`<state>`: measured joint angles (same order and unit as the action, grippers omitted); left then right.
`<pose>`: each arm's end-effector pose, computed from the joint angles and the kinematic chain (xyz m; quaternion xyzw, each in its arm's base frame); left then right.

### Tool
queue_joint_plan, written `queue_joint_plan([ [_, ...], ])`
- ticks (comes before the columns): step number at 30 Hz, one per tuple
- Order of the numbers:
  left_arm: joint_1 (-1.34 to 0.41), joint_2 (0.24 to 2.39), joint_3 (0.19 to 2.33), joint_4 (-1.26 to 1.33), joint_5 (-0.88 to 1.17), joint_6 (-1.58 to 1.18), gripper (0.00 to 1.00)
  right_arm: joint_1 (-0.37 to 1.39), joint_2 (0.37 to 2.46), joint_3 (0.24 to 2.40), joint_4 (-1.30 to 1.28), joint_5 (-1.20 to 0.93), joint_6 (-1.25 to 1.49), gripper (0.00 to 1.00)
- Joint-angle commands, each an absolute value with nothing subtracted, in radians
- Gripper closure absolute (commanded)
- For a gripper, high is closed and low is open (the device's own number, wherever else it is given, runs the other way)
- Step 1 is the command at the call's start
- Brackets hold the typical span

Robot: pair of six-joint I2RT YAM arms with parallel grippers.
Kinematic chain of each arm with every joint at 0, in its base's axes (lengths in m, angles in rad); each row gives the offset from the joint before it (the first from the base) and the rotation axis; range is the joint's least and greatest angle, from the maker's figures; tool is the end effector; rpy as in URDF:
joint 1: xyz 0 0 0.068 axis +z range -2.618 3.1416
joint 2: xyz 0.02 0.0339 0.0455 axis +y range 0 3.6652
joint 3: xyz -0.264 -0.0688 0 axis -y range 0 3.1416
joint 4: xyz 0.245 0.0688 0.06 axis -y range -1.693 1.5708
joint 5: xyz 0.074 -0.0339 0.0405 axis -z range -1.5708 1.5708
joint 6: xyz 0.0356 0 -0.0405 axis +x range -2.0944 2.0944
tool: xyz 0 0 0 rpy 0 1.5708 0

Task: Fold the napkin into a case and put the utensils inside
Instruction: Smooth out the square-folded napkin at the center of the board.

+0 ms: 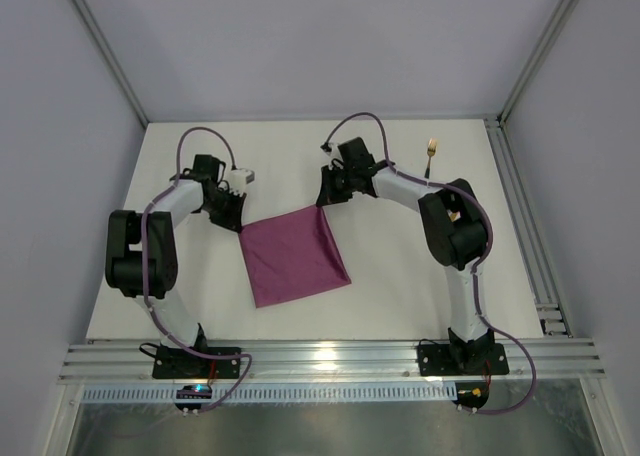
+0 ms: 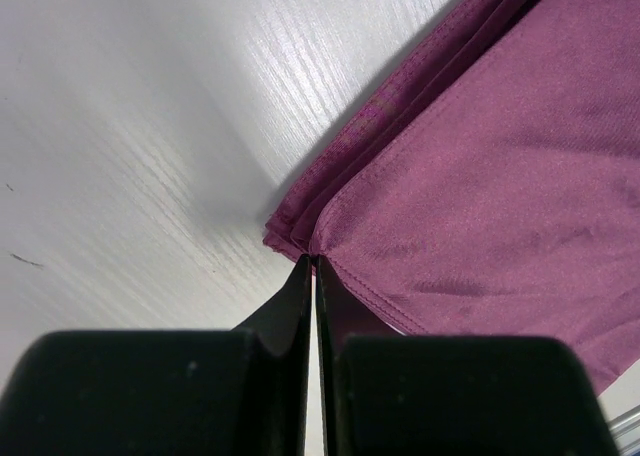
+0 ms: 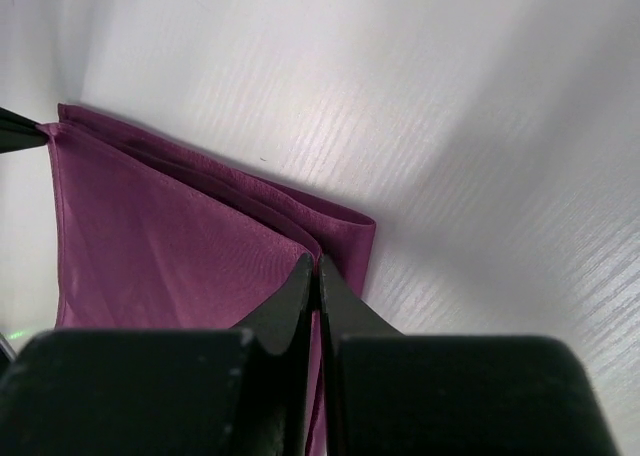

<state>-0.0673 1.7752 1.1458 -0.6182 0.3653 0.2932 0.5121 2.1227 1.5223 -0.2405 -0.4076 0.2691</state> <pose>0.3394 -0.0356 0.1746 0.2027 0.9496 -0.1603 0.1774 0.3990 0.2405 0.1699 -0.1826 0.8993 0.3079 0.2512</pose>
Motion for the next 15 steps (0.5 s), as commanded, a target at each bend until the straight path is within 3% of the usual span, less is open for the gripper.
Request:
queue_joint_plan([
  [1, -0.055, 1.723, 1.180, -0.594, 0.351, 0.290, 1.00, 0.500, 2.091, 1.572, -0.210, -0.422, 0.290, 0.96],
  [12, -0.048, 1.750, 1.184, -0.572, 0.327, 0.288, 1.00, 0.494, 2.158, 1.637, -0.238, -0.408, 0.314, 0.95],
  [15, -0.048, 1.773, 1.178, -0.560, 0.325, 0.291, 1.00, 0.486, 2.180, 1.651, -0.250, -0.390, 0.340, 0.86],
])
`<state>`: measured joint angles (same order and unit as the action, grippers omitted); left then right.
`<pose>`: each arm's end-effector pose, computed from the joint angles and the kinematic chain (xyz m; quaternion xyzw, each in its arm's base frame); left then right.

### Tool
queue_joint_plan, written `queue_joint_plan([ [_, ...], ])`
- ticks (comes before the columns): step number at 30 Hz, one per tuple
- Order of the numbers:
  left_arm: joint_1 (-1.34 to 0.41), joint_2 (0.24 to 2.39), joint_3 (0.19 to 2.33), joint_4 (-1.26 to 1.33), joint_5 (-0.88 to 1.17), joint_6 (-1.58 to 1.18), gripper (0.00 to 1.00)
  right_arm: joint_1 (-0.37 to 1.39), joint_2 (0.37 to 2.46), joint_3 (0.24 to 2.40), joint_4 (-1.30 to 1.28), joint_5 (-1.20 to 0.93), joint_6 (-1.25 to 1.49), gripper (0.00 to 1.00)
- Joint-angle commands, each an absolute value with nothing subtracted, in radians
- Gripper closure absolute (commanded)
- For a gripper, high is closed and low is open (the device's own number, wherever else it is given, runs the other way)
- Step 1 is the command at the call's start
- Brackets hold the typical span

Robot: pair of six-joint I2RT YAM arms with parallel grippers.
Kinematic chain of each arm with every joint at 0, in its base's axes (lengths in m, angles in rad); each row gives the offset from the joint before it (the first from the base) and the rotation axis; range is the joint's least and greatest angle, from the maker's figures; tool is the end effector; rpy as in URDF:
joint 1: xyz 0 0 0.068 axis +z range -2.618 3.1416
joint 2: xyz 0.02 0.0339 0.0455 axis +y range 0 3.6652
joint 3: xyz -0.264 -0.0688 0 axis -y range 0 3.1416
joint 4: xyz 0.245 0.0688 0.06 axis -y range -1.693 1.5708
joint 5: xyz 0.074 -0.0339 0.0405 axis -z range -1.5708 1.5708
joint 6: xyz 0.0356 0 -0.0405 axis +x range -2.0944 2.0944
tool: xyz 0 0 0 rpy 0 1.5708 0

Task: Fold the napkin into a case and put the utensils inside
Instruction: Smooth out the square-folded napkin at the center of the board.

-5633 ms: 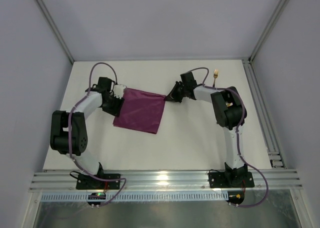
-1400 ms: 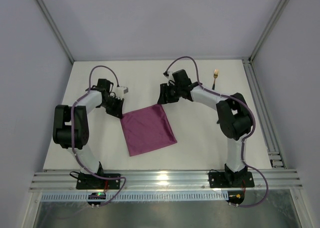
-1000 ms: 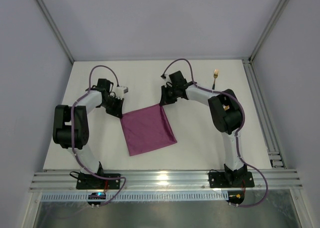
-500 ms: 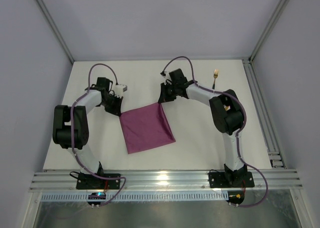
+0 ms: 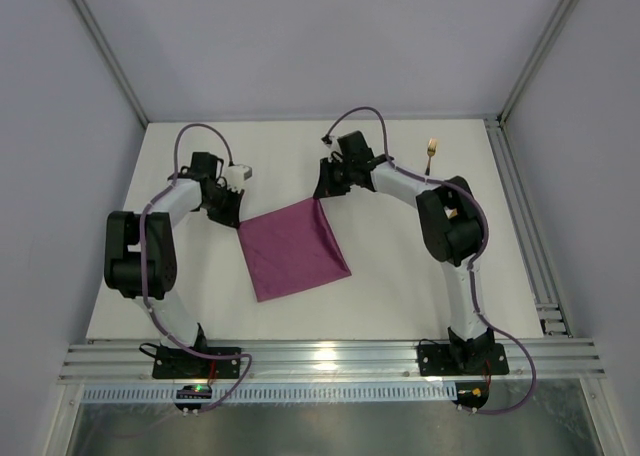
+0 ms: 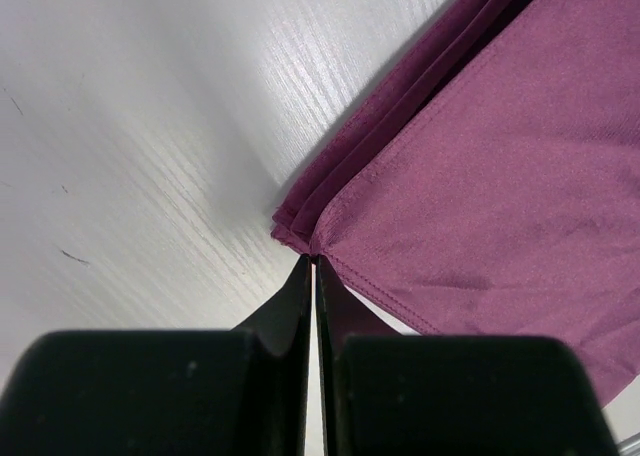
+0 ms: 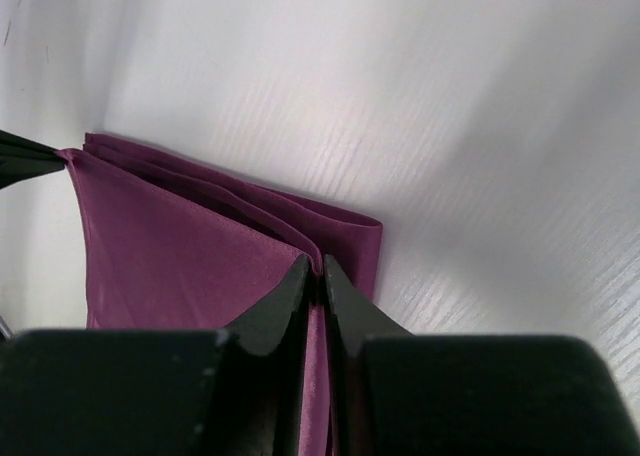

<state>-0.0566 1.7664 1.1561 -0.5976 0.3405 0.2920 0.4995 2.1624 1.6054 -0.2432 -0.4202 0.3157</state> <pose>0.3434 -0.0314 0.1807 0.1982 0.9494 -0.1446 0.1962 0.4154 0.2432 0.1776 -0.1612 0.8953 0.3231 0.2608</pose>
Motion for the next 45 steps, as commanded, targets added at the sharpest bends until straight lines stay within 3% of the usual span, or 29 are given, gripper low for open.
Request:
queue_joint_plan([
  [1, -0.048, 1.779, 1.178, -0.558, 0.325, 0.293, 1.00, 0.480, 2.184, 1.654, -0.256, -0.382, 0.345, 0.84],
  [7, -0.049, 1.802, 1.189, -0.542, 0.310, 0.293, 0.89, 0.480, 2.189, 1.704, -0.299, -0.362, 0.336, 0.52],
  [13, -0.048, 1.795, 1.183, -0.537, 0.296, 0.293, 0.85, 0.482, 2.068, 1.663, -0.330, -0.275, 0.295, 0.51],
  [15, -0.049, 1.795, 1.183, -0.531, 0.293, 0.293, 0.85, 0.498, 1.986, 1.588, -0.327, -0.216, 0.285, 0.53],
  [20, -0.048, 1.807, 1.181, -0.526, 0.296, 0.290, 0.85, 0.554, 1.878, 1.384, -0.203, -0.236, 0.293, 0.84],
  [23, -0.048, 1.815, 1.181, -0.525, 0.296, 0.288, 0.86, 0.554, 1.937, 1.394, -0.138, -0.368, 0.351, 0.95],
  [33, -0.048, 1.824, 1.180, -0.520, 0.287, 0.279, 0.86, 0.483, 2.195, 1.540, -0.106, -0.423, 0.664, 0.96],
  [45, -0.049, 1.822, 1.186, -0.512, 0.270, 0.284, 0.87, 0.459, 2.178, 1.502, -0.061, -0.419, 0.716, 0.96],
])
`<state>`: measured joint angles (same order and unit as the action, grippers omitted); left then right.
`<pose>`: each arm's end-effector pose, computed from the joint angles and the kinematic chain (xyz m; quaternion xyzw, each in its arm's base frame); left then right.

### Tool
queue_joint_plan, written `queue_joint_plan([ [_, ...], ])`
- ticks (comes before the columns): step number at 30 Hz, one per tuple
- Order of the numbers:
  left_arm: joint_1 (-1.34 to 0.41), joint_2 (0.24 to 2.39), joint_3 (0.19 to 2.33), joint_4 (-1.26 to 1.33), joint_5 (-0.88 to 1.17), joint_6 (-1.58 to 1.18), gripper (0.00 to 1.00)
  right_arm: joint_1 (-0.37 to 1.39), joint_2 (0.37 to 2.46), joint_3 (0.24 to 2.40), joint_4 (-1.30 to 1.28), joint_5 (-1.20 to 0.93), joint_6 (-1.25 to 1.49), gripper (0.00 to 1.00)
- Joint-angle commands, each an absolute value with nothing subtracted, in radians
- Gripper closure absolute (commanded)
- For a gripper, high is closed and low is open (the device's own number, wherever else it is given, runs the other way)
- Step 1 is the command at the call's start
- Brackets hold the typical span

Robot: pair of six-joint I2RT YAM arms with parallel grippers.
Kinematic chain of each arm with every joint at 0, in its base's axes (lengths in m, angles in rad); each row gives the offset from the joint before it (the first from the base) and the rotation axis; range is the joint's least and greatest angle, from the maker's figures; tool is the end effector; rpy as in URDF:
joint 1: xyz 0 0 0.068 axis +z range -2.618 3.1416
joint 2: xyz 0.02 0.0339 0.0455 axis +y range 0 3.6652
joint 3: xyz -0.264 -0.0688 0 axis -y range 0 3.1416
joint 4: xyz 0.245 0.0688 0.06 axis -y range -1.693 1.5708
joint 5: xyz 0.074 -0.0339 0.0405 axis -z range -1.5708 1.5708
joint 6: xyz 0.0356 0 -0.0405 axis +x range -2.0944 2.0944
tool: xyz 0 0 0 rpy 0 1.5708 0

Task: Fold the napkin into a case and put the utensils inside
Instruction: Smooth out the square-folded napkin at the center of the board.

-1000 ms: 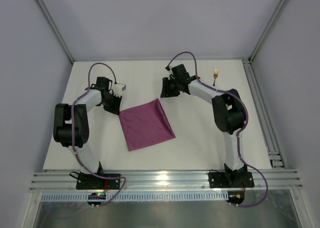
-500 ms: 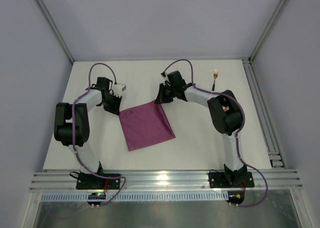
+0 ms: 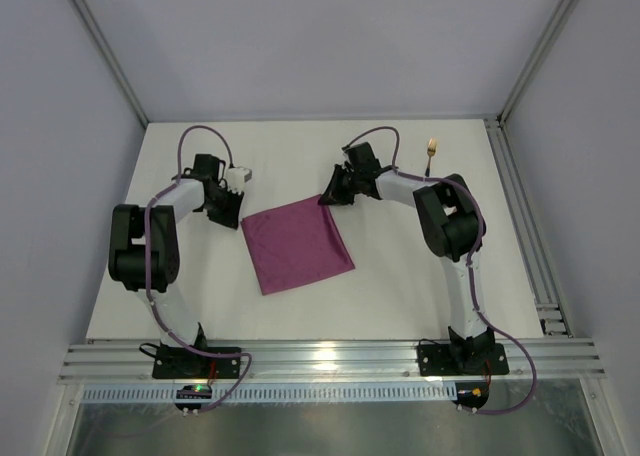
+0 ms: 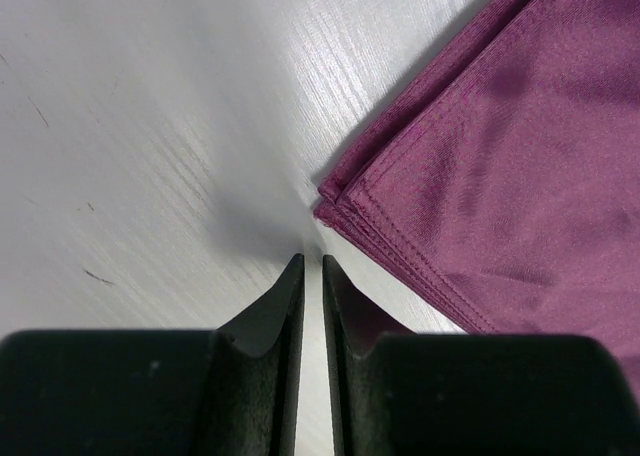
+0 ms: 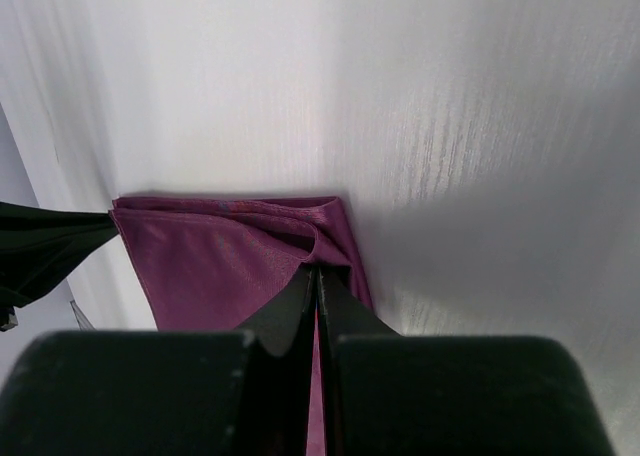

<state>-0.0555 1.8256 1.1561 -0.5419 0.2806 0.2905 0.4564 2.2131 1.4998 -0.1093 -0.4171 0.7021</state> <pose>0.3529 -0.0295 0.1627 0.1923 0.9554 -0.1159 0.1919 0.4202 0.2224 0.1319 0.0365 0.9131 0.3570 0.1937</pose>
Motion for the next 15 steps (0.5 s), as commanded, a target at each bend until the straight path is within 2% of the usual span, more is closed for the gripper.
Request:
queue_joint_plan([
  [1, -0.049, 1.818, 1.192, -0.515, 0.270, 0.284, 0.87, 0.459, 2.157, 1.503, -0.064, -0.420, 0.710, 0.96],
  [7, -0.049, 1.743, 1.216, -0.551, 0.278, 0.288, 0.86, 0.460, 2.033, 1.470, -0.097, -0.413, 0.634, 0.96],
  [15, -0.103, 1.628, 1.158, -0.598, 0.298, 0.321, 0.82, 0.492, 1.826, 1.212, -0.104, -0.425, 0.565, 0.96],
])
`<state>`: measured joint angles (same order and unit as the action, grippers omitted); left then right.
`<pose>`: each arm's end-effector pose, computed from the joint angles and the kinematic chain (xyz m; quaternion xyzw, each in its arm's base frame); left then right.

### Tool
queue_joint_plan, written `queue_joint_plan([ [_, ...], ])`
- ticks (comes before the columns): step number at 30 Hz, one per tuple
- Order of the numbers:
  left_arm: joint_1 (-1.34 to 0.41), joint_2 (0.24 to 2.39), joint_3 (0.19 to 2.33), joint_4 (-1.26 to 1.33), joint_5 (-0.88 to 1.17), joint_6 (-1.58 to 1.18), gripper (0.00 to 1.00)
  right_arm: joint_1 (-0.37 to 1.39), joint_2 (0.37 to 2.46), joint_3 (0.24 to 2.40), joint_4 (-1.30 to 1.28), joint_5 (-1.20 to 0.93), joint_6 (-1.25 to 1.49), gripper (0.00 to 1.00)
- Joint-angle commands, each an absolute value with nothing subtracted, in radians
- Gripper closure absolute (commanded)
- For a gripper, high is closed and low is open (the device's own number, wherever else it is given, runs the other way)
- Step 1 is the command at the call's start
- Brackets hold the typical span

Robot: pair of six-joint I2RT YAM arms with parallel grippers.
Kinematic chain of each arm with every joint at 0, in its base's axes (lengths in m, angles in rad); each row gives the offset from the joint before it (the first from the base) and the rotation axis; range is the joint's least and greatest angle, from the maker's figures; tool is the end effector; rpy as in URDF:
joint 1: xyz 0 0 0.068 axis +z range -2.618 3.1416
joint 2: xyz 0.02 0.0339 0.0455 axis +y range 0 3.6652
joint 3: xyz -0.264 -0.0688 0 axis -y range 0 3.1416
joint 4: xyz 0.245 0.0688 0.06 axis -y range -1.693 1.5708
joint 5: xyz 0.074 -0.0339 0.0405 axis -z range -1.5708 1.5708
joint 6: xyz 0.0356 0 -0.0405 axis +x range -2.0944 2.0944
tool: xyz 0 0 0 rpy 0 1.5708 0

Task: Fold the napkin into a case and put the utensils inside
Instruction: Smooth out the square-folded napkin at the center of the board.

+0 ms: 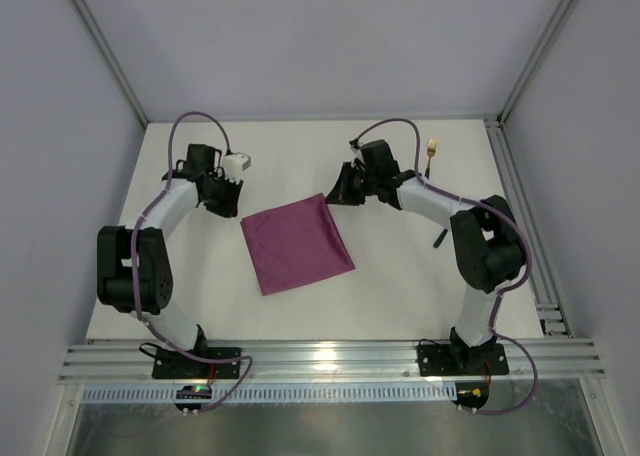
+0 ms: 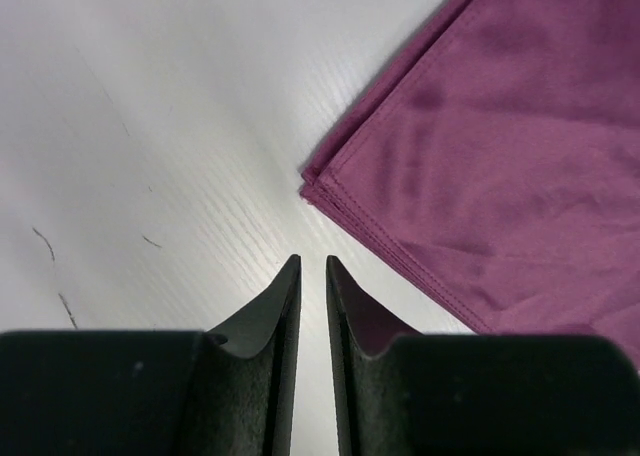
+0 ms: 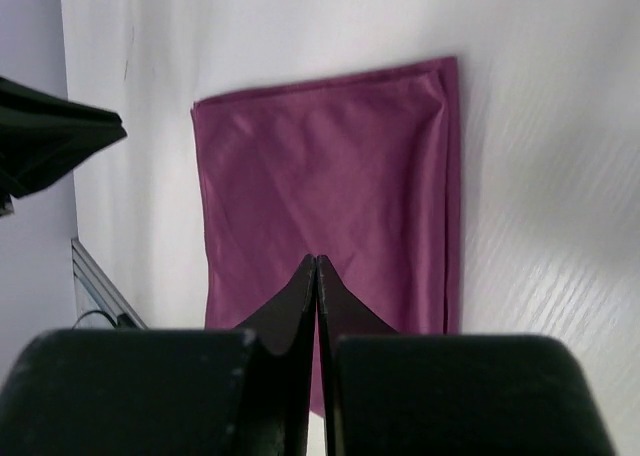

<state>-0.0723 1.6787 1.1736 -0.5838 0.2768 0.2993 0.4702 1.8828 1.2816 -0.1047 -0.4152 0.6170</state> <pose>0.3404 -0.0344 0.2140 0.2100 0.9392 -0.1063 0.2500 0.3662 0.2022 0.2065 -0.0210 0.8924 0.3723 0.2542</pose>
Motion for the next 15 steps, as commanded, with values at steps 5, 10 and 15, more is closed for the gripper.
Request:
queue_joint_plan([
  [5, -0.164, 1.689, 1.150, -0.597, 0.293, 0.321, 0.82, 0.520, 1.795, 1.083, -0.083, -0.434, 0.546, 0.96],
  [10, -0.176, 1.755, 1.155, -0.562, 0.262, 0.307, 0.83, 0.519, 1.821, 1.011, -0.038, -0.422, 0.557, 0.96],
  [15, -0.176, 1.808, 1.166, -0.542, 0.230, 0.308, 0.83, 0.515, 1.829, 0.999, -0.049, -0.410, 0.552, 0.96],
])
